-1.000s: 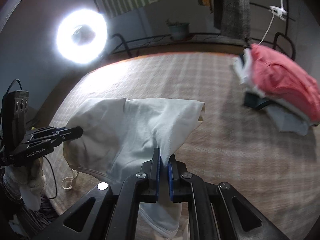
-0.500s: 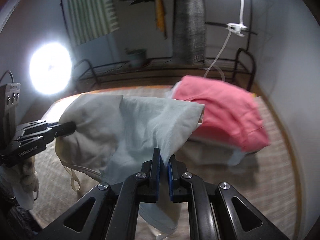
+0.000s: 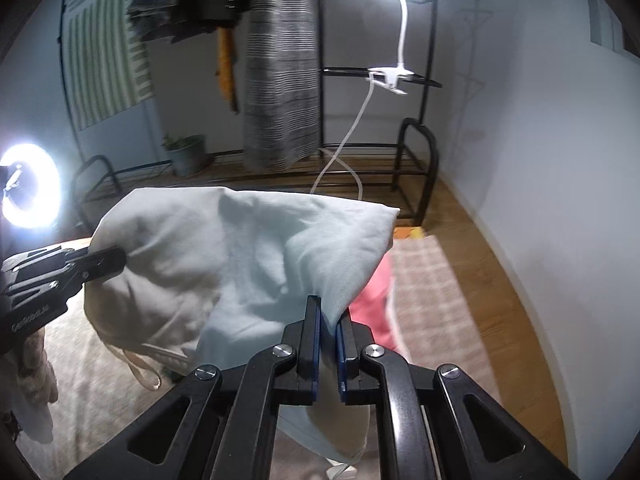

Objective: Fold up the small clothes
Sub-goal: 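Lift the folded camisole with both tools and carry it over the clothes stack, then lower the camisole onto the pink-topped stack and open both tools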

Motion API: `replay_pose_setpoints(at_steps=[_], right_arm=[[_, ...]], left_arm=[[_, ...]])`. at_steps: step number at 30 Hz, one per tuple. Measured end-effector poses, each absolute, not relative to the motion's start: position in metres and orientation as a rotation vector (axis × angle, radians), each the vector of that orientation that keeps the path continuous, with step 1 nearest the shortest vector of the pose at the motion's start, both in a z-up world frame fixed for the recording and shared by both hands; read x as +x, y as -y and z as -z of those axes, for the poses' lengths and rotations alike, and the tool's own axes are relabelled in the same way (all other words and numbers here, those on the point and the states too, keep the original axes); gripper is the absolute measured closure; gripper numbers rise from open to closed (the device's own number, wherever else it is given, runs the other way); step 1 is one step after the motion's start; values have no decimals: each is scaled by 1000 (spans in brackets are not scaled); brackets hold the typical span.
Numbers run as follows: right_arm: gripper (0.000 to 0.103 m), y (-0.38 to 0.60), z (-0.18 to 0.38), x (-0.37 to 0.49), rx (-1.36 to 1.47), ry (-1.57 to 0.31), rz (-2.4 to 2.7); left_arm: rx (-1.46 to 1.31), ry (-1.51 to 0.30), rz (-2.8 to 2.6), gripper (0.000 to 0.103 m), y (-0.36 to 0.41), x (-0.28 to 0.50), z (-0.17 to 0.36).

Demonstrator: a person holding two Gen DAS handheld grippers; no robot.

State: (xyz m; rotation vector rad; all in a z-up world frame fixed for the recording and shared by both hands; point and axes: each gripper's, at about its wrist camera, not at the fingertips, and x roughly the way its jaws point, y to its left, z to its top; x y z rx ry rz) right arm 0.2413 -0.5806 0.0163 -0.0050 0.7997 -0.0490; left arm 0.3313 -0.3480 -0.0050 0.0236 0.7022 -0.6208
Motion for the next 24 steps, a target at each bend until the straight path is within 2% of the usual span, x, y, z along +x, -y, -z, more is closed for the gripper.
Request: replay_pose_setpoints(at_steps=[11, 13, 15, 24], right_arm=[[98, 612, 16, 293, -39, -831, 104], [89, 613, 20, 297, -61, -839, 143], [78, 616, 20, 296, -60, -831, 156], [78, 609, 0, 278, -34, -803, 148]], left_arm=[[84, -761, 558, 93, 387, 364, 37], [88, -758, 549, 79, 385, 362, 37], [95, -743, 551, 74, 382, 357, 35], [105, -709, 551, 74, 367, 332, 12]])
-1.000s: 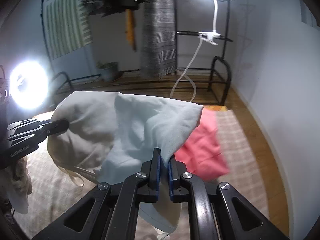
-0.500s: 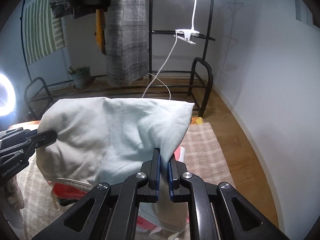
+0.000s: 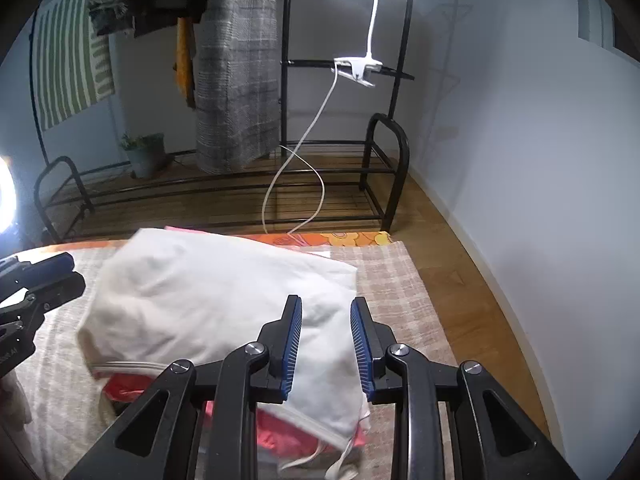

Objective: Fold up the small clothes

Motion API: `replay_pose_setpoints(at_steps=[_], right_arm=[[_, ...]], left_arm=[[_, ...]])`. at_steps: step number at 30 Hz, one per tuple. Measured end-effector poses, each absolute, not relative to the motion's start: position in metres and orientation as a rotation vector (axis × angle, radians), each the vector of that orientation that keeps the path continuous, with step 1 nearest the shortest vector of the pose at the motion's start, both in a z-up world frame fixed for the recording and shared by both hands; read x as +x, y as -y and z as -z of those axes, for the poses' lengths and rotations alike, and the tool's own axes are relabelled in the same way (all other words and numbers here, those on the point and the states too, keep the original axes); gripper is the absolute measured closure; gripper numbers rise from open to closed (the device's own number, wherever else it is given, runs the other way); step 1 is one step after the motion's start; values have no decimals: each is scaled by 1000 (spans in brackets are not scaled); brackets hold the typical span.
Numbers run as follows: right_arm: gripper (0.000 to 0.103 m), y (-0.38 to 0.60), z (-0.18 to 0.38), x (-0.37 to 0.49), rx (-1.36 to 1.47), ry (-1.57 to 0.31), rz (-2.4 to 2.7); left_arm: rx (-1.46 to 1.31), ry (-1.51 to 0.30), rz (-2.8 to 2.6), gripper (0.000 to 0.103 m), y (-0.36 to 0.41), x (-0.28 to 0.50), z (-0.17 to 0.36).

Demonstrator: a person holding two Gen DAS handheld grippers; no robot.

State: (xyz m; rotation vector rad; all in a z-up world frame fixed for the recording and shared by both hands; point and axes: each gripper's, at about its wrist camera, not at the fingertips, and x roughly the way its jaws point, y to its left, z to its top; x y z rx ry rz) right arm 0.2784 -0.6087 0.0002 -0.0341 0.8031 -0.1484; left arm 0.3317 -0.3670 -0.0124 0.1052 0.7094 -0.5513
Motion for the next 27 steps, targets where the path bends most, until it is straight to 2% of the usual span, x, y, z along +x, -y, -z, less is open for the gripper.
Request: replay_pose_setpoints(at_steps=[18, 27], right_arm=[[78, 547, -93, 183, -6, -683, 112], [76, 500, -119, 122, 24, -643, 75]], left_arm=[[67, -555, 564, 74, 293, 215, -85], [53, -493, 559, 74, 241, 148, -108]])
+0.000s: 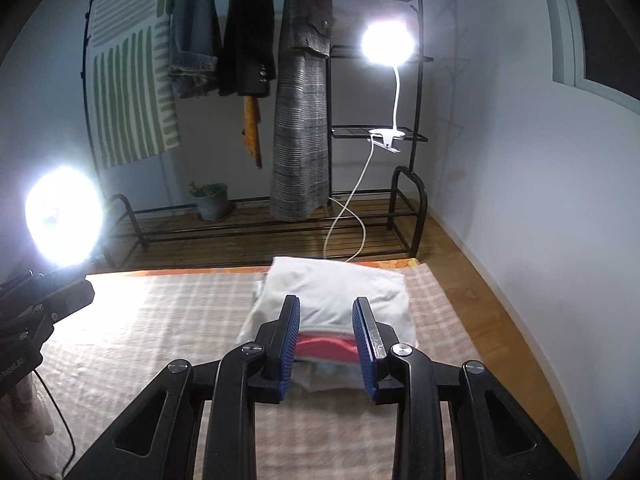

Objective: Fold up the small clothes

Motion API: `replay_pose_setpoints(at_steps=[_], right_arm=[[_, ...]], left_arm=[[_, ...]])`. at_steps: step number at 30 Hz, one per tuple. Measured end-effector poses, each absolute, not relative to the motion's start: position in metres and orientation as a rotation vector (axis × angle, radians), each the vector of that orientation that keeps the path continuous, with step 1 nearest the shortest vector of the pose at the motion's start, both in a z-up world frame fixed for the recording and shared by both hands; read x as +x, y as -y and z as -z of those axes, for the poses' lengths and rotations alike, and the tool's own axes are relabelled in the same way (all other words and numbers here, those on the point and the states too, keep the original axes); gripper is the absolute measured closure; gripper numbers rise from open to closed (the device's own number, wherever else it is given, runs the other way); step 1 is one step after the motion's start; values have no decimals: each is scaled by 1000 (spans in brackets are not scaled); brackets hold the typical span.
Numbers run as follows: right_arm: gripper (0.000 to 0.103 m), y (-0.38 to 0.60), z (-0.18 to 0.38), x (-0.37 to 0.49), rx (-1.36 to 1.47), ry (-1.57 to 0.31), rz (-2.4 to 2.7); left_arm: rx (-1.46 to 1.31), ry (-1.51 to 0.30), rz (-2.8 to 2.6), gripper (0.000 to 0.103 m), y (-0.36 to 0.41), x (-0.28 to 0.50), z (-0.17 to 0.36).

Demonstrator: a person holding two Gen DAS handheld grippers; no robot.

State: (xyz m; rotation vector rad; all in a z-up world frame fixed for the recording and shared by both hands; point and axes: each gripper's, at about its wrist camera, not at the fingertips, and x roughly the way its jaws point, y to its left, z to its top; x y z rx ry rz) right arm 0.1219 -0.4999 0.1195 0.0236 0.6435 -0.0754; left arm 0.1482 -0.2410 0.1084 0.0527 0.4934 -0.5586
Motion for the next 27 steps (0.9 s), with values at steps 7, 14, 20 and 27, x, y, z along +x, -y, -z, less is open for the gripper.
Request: replay_pose_setpoints(at_steps=[7, 14, 20, 27], right_arm=[[75, 460, -116, 82, 12, -637, 81], [74, 423, -99, 51, 15, -633, 114], [63, 393, -76, 32, 24, -623, 128], [39, 369, -54, 30, 18, -605, 157]], left_arm=[[46, -481, 550, 74, 207, 109, -105], [58, -485, 545, 74, 175, 81, -85], [73, -509, 518, 65, 150, 69, -54], [90, -555, 496, 58, 136, 76, -27]])
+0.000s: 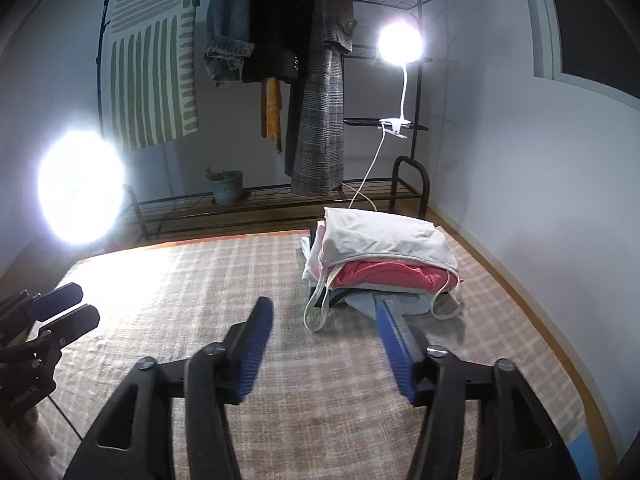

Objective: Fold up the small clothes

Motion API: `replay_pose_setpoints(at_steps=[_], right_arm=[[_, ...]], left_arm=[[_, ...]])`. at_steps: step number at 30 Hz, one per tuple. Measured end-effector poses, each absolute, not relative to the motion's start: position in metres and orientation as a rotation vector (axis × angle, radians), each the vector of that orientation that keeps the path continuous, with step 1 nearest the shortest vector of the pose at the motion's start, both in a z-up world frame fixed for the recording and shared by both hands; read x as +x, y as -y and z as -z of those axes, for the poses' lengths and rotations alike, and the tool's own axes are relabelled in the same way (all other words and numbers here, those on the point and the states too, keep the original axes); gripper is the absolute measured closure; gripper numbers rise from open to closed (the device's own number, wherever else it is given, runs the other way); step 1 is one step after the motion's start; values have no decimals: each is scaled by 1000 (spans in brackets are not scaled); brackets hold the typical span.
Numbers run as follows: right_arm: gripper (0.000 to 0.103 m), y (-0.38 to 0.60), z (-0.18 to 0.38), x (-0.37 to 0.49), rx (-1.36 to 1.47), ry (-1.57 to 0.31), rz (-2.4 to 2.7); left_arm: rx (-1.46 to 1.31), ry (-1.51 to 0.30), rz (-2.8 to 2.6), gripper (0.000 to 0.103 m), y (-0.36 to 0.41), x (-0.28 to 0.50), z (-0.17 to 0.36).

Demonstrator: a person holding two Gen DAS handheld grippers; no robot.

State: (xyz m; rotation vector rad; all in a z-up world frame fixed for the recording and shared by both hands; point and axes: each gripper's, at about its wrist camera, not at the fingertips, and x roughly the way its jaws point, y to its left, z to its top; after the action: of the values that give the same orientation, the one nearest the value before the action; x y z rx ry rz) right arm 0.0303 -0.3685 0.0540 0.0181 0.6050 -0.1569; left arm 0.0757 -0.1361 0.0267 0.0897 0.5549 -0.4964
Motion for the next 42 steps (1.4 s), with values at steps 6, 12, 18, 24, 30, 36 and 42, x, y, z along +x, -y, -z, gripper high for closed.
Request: replay_pose_setpoints(at_steps=[6, 12, 18, 24, 30, 36, 42], right_arm=[[23, 365, -51, 29, -5, -578, 190], [8, 371, -51, 28, 11, -550, 210], [0, 373, -49, 29, 27, -540, 218], [0, 372, -48, 31, 27, -538, 216], [0, 370, -45, 34, 29, -546, 213], [0, 366, -44, 35, 25, -548, 206], [0, 364, -44, 35, 25, -547, 202]], left_arm=[[110, -532, 486, 26, 134, 69, -20], [144, -494, 470, 9, 139, 61, -22], [139, -479, 453, 1, 139, 56, -25], [142, -479, 422, 0, 135, 56, -24], [141, -508, 390, 0, 131, 59, -20], [151, -524, 368, 0, 130, 60, -17], [135, -534, 362, 0, 127, 60, -17]])
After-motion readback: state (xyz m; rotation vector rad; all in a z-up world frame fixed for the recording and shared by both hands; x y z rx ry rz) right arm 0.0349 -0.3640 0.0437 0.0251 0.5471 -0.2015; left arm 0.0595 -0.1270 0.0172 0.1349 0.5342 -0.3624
